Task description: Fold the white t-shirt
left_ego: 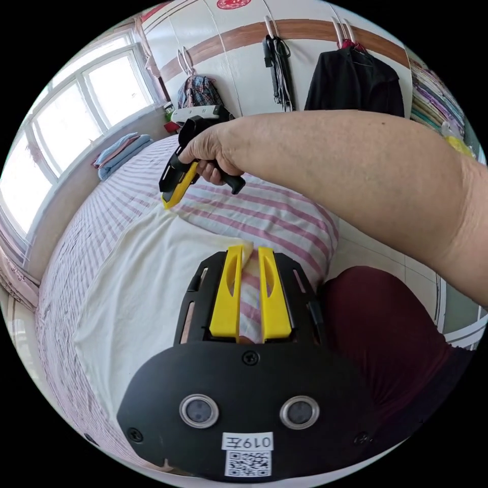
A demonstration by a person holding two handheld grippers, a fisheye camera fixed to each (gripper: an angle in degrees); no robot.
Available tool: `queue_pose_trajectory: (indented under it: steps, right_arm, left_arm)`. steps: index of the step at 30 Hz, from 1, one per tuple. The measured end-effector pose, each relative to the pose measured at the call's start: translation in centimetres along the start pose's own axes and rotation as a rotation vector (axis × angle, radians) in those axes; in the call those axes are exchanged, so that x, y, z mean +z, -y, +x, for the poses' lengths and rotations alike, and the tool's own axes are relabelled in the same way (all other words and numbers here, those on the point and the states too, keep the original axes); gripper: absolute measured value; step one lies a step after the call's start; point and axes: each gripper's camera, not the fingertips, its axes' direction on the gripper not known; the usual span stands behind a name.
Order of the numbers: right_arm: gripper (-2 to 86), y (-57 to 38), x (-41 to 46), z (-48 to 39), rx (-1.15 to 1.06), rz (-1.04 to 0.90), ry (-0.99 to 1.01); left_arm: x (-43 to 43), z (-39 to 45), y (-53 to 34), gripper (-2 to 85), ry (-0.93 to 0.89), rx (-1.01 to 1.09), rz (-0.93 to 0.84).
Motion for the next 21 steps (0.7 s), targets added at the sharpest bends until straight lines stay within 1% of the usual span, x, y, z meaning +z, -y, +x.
queue_pose_trajectory:
  steps: [5, 7, 10, 12, 13, 16, 18, 21]
  right_arm:
    - [1.4, -0.2, -0.6, 0.6, 0.012, 0.056, 0.001]
    - [5.3, -0.1, -0.4, 1.0, 0.023, 0.061, 0.011]
    - [6.8, 0.2, 0.2, 1.3, 0.035, 0.053, 0.015]
    - [6.1, 0.4, 0.5, 1.4, 0.051, 0.065, 0.015]
    - [3.6, 0.6, 0.6, 1.5, 0.054, 0.074, 0.027]
    - [0.4, 0.8, 0.6, 1.4, 0.048, 0.094, 0.012]
    - [-0.1, 0.8, 0.3, 1.1, 0.031, 0.110, -0.005]
    - [-0.4, 0.9, 1.0, 0.7, 0.010, 0.068, -0.046]
  left_arm:
    - [0.4, -1.4, 0.2, 0.9, -0.062, -0.027, -0.006]
    - [0.6, -1.7, 0.2, 0.9, -0.078, -0.036, -0.012]
    - [0.9, -2.0, 0.2, 0.9, -0.087, -0.040, -0.015]
    - [0.9, -2.1, 0.2, 1.0, -0.083, -0.037, -0.015]
    - [1.0, -2.1, 0.2, 1.0, -0.081, -0.036, -0.015]
    - [1.0, -2.1, 0.1, 1.1, -0.075, -0.036, -0.015]
    - [1.1, -2.1, 0.1, 1.3, -0.072, -0.037, -0.013]
    - [1.2, -2.3, 0.0, 1.8, -0.082, -0.049, -0.012]
